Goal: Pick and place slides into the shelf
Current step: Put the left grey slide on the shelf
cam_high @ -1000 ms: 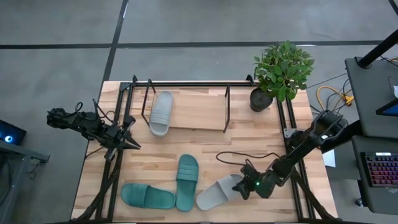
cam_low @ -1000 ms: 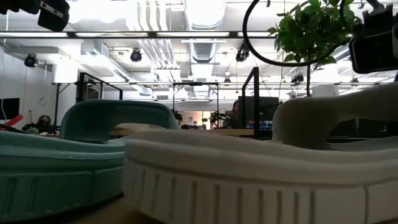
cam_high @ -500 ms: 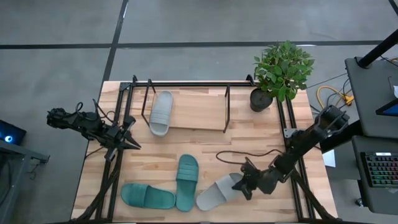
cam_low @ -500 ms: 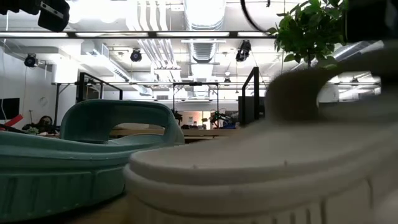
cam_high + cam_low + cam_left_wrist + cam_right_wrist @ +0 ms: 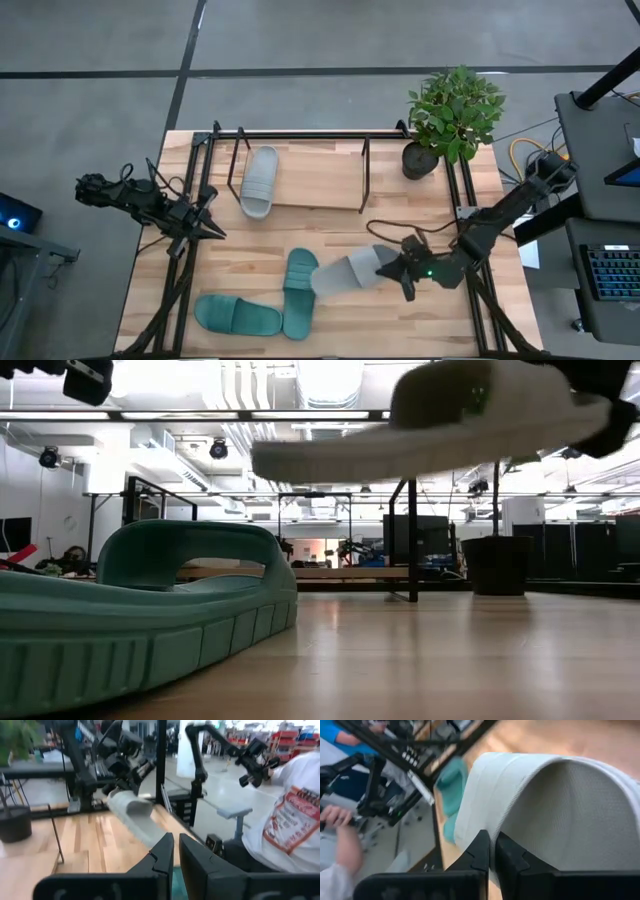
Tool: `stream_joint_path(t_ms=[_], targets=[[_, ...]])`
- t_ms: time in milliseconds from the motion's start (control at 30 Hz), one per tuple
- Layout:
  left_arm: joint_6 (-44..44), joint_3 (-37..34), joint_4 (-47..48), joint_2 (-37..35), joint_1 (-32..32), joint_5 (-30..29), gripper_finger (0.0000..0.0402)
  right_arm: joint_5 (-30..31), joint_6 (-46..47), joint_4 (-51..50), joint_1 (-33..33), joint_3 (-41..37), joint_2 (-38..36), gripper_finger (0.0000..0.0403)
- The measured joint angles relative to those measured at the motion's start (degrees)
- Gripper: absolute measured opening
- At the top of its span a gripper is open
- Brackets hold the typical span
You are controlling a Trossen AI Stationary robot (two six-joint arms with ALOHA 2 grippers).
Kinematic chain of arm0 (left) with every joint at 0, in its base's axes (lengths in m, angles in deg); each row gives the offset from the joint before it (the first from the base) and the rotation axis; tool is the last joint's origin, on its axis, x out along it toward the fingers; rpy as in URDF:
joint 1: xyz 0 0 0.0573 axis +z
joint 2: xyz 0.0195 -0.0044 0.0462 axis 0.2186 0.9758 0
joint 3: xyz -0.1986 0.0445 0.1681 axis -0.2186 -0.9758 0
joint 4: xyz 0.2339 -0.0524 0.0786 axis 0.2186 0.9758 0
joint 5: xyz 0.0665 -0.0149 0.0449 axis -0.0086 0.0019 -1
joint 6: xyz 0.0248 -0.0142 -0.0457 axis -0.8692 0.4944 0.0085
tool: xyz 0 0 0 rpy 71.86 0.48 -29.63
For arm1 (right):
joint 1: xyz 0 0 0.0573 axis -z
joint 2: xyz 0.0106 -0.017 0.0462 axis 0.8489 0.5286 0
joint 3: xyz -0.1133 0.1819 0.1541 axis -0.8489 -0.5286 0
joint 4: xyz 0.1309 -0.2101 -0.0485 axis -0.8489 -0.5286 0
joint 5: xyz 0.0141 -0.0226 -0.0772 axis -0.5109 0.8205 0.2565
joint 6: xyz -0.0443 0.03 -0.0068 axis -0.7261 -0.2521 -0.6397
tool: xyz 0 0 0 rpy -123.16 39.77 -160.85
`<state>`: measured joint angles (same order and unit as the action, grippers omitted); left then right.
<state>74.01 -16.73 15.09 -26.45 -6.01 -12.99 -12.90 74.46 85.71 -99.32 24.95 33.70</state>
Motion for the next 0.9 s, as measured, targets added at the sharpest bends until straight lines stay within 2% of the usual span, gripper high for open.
stream_joint_path(t_ms=[167, 333, 467, 567, 767, 900], targets=[[-7.13, -2.99, -10.73, 1.20, -0.07, 0.13, 0.0045, 4.11, -9.74, -0.01, 0.04, 1.23, -3.17, 0.0009], [-16.76, -8.16, -26.67, 5.34, -0.06, -1.40, 0.0112, 4.79, -20.34, -0.44, 0.00, 4.47, -5.93, 0.0009], [-23.52, -9.19, -36.47, 9.32, -0.02, -6.68, 0.0174, 8.04, -27.31, -2.98, 0.02, 7.42, -7.02, 0.0009], [-30.81, -9.19, -41.94, 12.25, -0.04, -12.46, 0.0204, 11.54, -29.40, -5.56, 0.02, 8.70, -7.49, 0.0009], [-42.65, -7.84, -46.89, 19.02, -0.02, -28.38, 0.0214, 13.97, -29.10, -7.24, 0.04, 9.01, -8.25, 0.0009], [-51.11, -5.51, -48.73, 25.37, -0.01, -33.95, 0.0215, 15.75, -29.08, -7.26, 0.02, 9.44, -8.60, 0.0009]])
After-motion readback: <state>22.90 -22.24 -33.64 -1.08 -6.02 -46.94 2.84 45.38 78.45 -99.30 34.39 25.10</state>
